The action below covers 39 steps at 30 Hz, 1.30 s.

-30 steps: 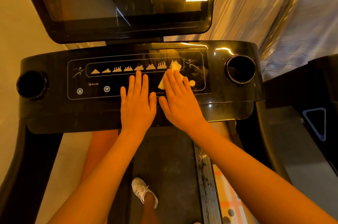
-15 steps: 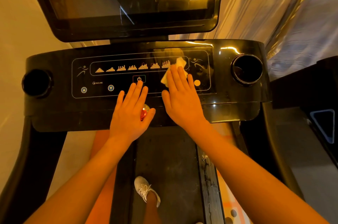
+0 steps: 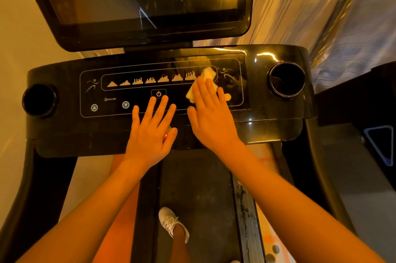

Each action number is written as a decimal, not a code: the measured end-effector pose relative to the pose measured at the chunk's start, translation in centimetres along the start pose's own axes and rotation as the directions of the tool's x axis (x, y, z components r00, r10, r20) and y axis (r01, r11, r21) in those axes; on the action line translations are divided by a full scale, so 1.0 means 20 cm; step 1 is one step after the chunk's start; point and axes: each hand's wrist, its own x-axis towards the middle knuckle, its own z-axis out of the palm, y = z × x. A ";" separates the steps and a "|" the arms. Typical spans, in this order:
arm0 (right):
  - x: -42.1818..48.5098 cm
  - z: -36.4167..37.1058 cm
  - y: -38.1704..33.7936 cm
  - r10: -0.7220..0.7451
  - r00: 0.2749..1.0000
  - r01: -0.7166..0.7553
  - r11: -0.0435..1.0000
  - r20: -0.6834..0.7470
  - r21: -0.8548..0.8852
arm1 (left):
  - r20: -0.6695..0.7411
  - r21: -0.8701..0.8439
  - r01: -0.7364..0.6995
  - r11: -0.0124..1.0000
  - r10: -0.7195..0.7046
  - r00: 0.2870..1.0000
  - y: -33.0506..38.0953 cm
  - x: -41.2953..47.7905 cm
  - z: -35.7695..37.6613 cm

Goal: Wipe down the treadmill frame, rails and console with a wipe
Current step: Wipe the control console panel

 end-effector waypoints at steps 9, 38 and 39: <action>0.37 -0.06 0.04 0.015 1.000 -0.015 0.998 0.011 -0.063 | -0.020 0.043 -0.024 0.999 0.025 1.000 0.01 0.00 0.01; -0.07 -0.02 0.07 0.049 0.996 -0.047 0.999 0.074 -0.020 | -0.042 -0.024 -0.065 0.998 0.064 0.997 0.00 -0.01 0.02; 0.02 -0.03 0.08 0.063 0.996 -0.062 0.998 0.062 -0.020 | -0.046 -0.032 -0.063 0.997 0.062 0.997 0.00 -0.01 0.02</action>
